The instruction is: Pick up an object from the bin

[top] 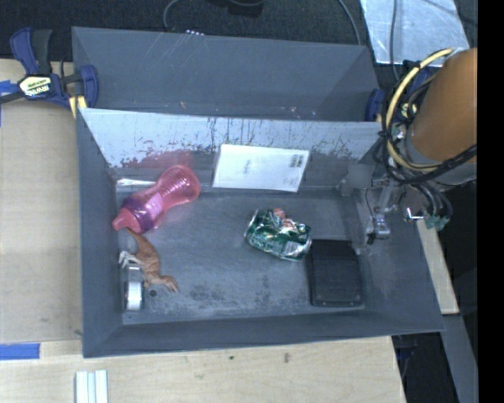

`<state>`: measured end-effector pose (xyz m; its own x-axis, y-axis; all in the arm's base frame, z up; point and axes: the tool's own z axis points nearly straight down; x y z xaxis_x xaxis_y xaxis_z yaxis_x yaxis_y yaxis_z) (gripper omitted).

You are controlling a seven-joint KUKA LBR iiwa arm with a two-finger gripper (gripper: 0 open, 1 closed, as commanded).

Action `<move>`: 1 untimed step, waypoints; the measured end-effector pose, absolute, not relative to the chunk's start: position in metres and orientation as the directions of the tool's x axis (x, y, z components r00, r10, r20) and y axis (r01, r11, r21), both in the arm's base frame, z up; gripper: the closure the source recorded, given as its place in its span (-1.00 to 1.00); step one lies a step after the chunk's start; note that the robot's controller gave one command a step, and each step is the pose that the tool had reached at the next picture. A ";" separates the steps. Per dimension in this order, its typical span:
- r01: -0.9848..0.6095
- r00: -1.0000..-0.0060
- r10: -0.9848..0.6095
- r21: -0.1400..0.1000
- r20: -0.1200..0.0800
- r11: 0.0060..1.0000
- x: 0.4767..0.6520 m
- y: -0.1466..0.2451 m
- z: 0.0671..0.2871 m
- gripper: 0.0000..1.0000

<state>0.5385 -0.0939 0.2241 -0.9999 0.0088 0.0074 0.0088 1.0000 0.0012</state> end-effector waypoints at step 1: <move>-0.028 -0.999 -0.028 -0.004 -0.018 1.000 0.548 -0.095 0.211 -1.00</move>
Offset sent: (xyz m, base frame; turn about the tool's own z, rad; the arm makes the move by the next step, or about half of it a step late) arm 0.0118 0.0240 -0.1094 0.0694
